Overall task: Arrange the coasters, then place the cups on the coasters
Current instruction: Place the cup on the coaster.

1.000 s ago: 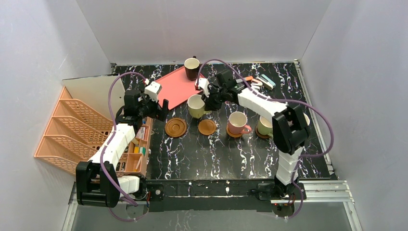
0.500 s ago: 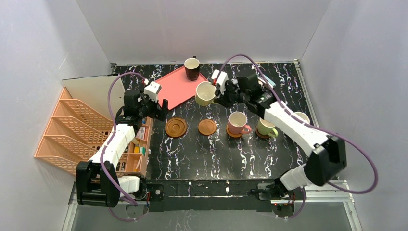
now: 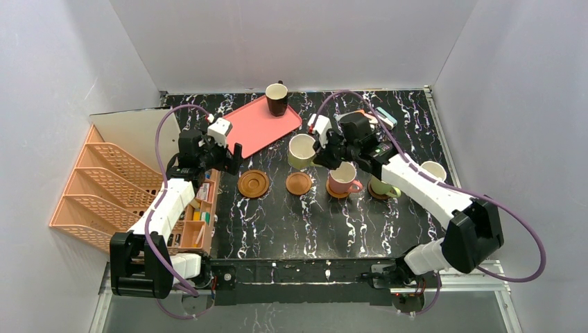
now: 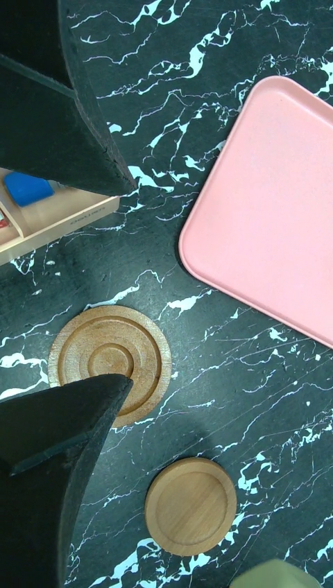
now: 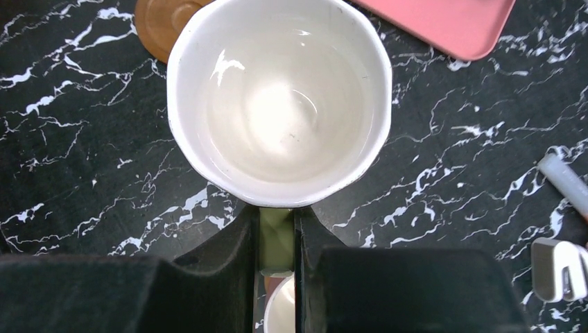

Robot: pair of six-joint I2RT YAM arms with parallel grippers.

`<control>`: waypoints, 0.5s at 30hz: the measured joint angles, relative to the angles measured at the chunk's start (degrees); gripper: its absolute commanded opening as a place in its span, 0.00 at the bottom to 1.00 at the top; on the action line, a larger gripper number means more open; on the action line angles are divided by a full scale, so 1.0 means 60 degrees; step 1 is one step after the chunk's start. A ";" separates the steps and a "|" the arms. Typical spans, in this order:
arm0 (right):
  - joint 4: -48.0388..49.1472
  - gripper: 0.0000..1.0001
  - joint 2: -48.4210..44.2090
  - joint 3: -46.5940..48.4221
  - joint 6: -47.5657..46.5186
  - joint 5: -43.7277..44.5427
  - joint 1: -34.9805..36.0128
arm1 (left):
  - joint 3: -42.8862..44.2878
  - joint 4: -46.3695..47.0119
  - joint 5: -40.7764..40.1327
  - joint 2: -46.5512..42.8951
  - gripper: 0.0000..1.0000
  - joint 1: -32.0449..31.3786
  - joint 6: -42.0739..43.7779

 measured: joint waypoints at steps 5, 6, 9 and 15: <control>0.0189 0.01 0.0240 -0.0372 0.0117 0.0237 0.0058 | -0.0004 0.0000 0.0000 0.0000 0.98 0.0025 0.0004; 0.0189 0.01 0.0291 -0.0463 0.0120 0.0270 0.0069 | -0.0004 0.0000 0.0000 0.0000 0.98 0.0029 0.0004; 0.0219 0.01 0.0576 -0.0474 0.0138 0.0353 0.0142 | -0.0004 -0.0004 0.0000 0.0000 0.98 0.0036 0.0004; 0.0255 0.01 0.0947 -0.0474 0.0138 0.0557 0.0393 | -0.0011 0.0000 0.0004 0.0000 0.98 0.0047 0.0004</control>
